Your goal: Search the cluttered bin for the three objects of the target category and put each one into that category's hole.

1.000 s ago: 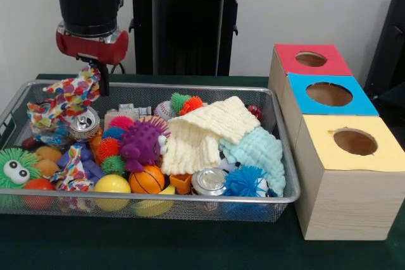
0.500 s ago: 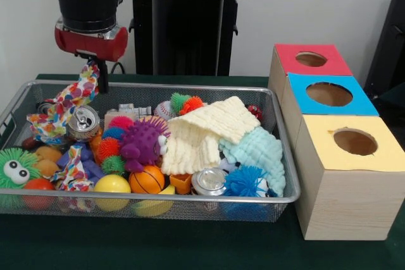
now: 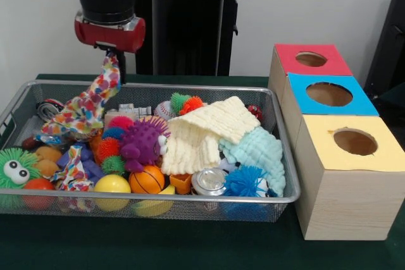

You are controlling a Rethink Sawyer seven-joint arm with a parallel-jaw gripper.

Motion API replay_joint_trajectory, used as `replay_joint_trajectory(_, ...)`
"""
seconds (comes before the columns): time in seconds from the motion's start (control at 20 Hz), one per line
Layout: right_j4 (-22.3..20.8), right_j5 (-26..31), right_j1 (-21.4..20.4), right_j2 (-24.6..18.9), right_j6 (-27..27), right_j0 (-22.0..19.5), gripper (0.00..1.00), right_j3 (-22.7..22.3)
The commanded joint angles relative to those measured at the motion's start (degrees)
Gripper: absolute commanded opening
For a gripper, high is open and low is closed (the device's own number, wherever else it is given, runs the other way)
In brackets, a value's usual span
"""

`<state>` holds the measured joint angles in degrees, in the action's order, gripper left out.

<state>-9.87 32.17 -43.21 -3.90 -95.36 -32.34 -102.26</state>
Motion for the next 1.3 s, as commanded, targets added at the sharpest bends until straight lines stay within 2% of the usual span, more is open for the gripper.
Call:
replay_joint_trajectory(0.05,2.6,-3.7,-1.0,-0.8,-11.6,3.0,0.0,-4.9)
replay_joint_trajectory(0.2,1.9,-6.3,-1.3,-1.0,-10.6,3.1,0.0,-5.6)
replay_joint_trajectory(0.25,1.8,-7.7,-1.4,-1.2,-10.4,2.9,1.0,-6.0)
replay_joint_trajectory(0.45,3.7,-7.9,-0.6,-2.2,-10.5,2.1,1.0,-5.6)
replay_joint_trajectory(0.9,4.5,-9.1,-0.8,-1.5,-10.1,1.9,1.0,-7.4)
replay_joint_trajectory(1.1,4.6,-8.6,-0.1,-1.5,-8.8,1.3,1.0,-5.9)
replay_joint_trajectory(1.2,4.2,-8.1,-1.2,-2.8,-5.9,-1.2,1.0,-4.7)
replay_joint_trajectory(1.3,3.9,-3.3,-1.4,-2.1,-3.8,-1.8,1.0,-1.0)
